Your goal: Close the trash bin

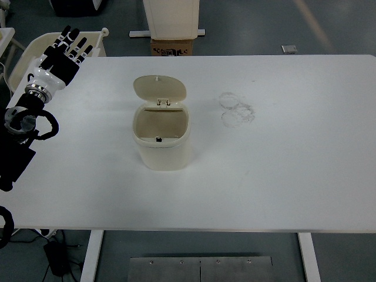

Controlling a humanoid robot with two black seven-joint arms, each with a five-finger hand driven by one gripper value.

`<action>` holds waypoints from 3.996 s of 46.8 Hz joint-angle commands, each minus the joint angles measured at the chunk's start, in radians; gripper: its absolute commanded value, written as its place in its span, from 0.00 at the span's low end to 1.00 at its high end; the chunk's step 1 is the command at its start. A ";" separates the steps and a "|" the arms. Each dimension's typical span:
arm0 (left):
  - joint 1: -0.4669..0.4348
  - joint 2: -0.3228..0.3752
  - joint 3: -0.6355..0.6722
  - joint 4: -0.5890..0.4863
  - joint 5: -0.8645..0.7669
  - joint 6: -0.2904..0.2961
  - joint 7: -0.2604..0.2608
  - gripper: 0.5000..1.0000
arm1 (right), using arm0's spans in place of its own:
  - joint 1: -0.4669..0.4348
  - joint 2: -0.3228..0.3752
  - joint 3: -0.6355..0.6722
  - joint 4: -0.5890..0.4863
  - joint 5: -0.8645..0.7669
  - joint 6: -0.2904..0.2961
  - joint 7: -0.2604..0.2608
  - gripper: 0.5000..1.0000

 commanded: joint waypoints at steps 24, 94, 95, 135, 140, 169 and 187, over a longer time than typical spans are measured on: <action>-0.009 0.017 0.005 -0.035 0.000 0.001 0.008 1.00 | 0.000 0.000 0.000 0.000 0.001 0.000 0.000 0.99; -0.479 0.568 0.781 -0.739 0.008 0.159 0.009 1.00 | 0.000 0.000 0.000 0.000 0.001 0.000 0.000 0.99; -0.496 0.568 0.805 -0.739 0.009 0.159 0.009 1.00 | 0.000 0.000 0.000 0.000 0.001 0.000 0.000 0.99; -0.775 0.520 1.079 -0.736 0.281 -0.076 0.252 1.00 | 0.000 0.000 0.000 0.000 0.001 0.000 0.000 0.99; -0.790 0.516 1.079 -0.733 0.311 -0.111 0.256 1.00 | 0.000 0.000 0.000 0.000 0.001 0.000 0.000 0.99; -0.855 0.303 1.077 -0.729 0.529 -0.125 0.258 1.00 | 0.000 0.000 0.000 0.000 -0.001 0.000 0.000 0.99; -0.876 0.282 1.082 -0.752 0.548 -0.125 0.264 1.00 | 0.000 0.000 0.000 0.000 0.001 0.000 0.000 0.99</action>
